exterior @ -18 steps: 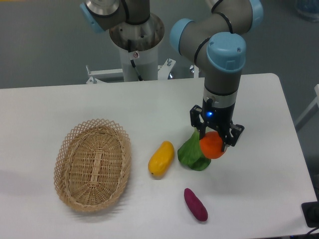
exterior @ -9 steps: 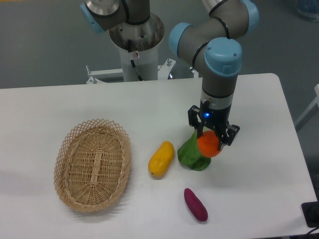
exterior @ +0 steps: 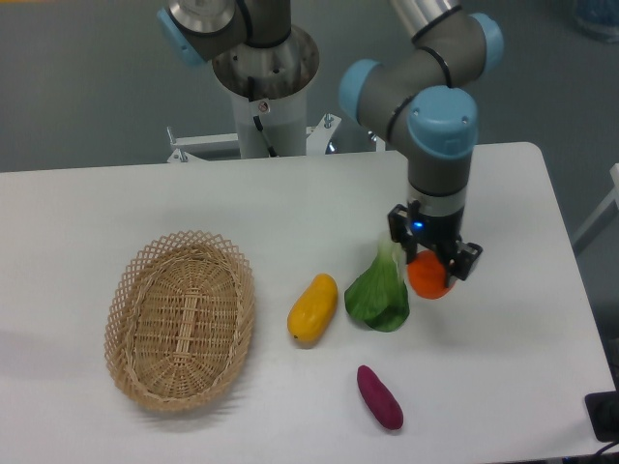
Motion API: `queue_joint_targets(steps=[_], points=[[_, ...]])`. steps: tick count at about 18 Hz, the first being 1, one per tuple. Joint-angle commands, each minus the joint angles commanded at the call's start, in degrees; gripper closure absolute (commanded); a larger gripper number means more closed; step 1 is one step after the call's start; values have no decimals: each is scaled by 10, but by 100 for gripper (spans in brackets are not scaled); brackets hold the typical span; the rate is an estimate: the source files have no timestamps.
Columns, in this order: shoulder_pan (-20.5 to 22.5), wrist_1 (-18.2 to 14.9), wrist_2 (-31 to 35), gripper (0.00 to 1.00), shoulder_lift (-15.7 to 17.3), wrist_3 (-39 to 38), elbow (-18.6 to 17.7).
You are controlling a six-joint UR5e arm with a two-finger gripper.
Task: Place the orange on the table
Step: 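Move the orange sideways away from the bok choy and lower it to the table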
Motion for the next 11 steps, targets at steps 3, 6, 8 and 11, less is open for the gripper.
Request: queue_joint_targets(steps=[3, 6, 8, 11], points=[[-2, 40, -1, 49, -25, -41, 2], [-7, 55, -2, 49, -48, -98, 5], [-12, 55, -4, 49, -55, -132, 6], [-16, 56, -4, 47, -60, -150, 8]])
